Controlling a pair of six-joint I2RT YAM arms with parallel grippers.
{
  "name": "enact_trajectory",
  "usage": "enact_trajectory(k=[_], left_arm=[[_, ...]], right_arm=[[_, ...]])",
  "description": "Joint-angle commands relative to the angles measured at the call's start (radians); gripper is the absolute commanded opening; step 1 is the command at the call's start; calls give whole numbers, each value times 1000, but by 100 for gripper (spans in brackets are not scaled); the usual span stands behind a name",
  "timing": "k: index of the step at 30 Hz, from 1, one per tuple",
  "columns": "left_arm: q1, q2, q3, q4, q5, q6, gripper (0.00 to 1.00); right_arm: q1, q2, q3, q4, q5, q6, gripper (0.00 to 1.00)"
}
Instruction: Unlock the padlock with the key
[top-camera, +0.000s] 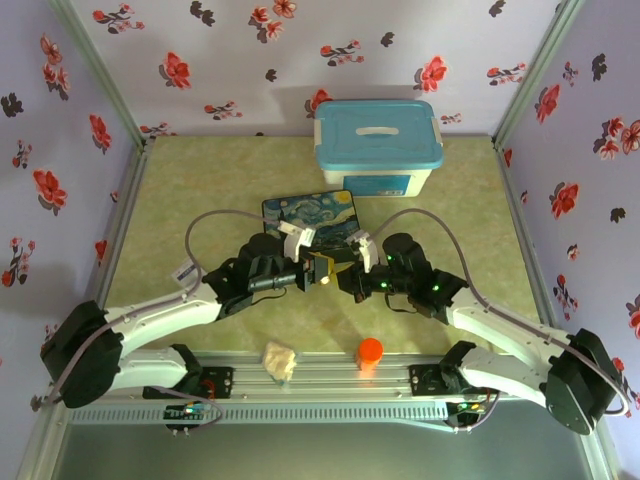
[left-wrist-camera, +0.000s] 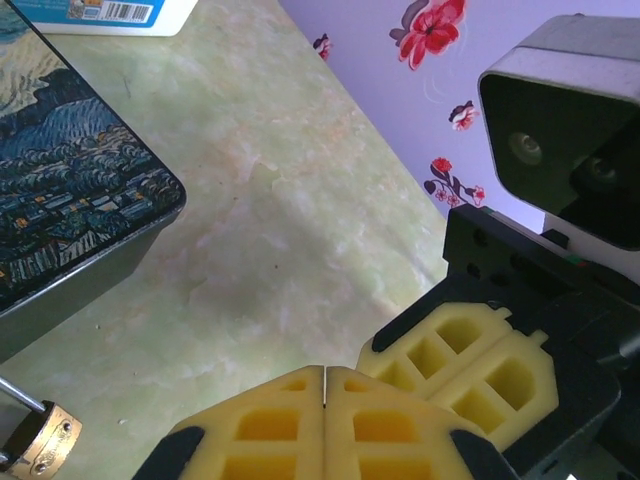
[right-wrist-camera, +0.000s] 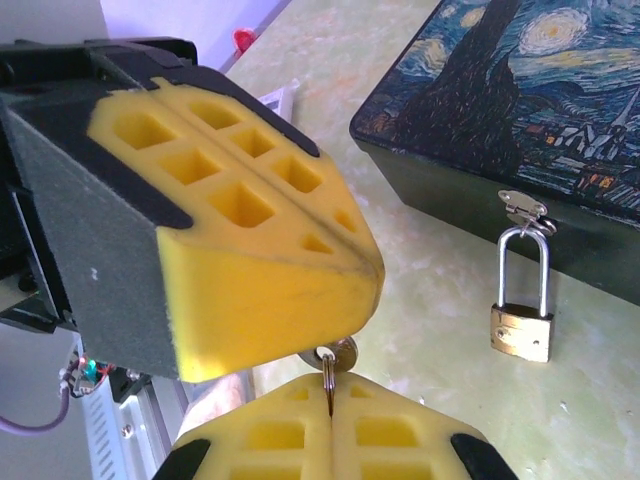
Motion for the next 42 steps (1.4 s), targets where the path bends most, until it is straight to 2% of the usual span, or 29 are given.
enact_trajectory(k=[1, 2, 5, 8, 13, 17, 27, 30, 36, 42], left_arm=[[7, -47, -27, 33, -52, -22, 0], [15, -60, -41, 58, -51, -31, 0], [51, -107, -90, 150, -51, -78, 0], [82, -157, -142, 259, -51, -113, 0], [113, -184, -159, 369, -4, -176, 0], [114, -187, -161, 464, 4, -236, 0], [114, -184, -115, 502, 21, -273, 0], [113, -176, -110, 526, 23, -290, 0], [110, -175, -102, 539, 23, -296, 0], [107, -156, -101, 551, 24, -300, 0]], right_arm=[[7, -7, 25, 86, 21, 68, 34], [5, -10, 22, 103, 27, 94, 59], [-13, -41, -15, 213, 38, 182, 76], [-24, -72, -83, 403, 67, 305, 88], [-24, -24, -109, 694, 21, 470, 86], [-22, 55, -116, 941, -26, 591, 73], [1, 100, -104, 979, -57, 565, 60], [6, 114, -99, 973, -67, 550, 52], [8, 149, -96, 1001, -61, 539, 54], [8, 225, -89, 1149, -88, 609, 44]])
